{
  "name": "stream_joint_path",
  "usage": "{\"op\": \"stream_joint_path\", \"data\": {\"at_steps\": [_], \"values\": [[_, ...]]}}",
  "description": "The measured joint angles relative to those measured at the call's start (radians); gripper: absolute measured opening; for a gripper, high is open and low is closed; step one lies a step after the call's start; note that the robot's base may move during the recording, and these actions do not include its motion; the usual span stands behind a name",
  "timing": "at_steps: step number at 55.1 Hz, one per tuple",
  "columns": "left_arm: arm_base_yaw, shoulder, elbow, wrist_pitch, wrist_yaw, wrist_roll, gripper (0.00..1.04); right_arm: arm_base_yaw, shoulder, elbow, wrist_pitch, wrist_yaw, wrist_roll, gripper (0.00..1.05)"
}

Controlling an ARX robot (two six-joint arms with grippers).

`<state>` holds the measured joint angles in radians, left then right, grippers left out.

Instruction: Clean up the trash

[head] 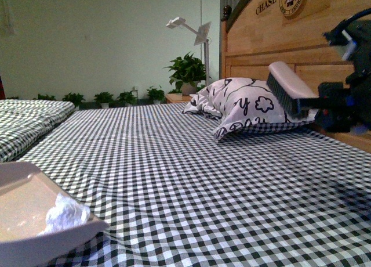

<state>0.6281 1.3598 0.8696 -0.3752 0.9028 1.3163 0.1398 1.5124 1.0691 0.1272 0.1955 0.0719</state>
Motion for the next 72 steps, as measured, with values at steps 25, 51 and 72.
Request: {"op": "stream_joint_path", "data": {"at_steps": [25,51,72], "values": [[-0.079,-0.172,-0.024,0.527,-0.126,-0.597,0.28,-0.127,-0.169,0.005,0.007,-0.088,-0.070,0.21],[-0.222,-0.440,-0.025,0.434,-0.435,-1.098,0.28,-0.334,-0.458,-0.044,-0.060,-0.327,0.000,0.21],[-0.150,-0.634,-0.019,0.265,-0.412,-1.172,0.28,-0.492,-0.698,-0.085,-0.172,-0.566,0.077,0.21]]}}
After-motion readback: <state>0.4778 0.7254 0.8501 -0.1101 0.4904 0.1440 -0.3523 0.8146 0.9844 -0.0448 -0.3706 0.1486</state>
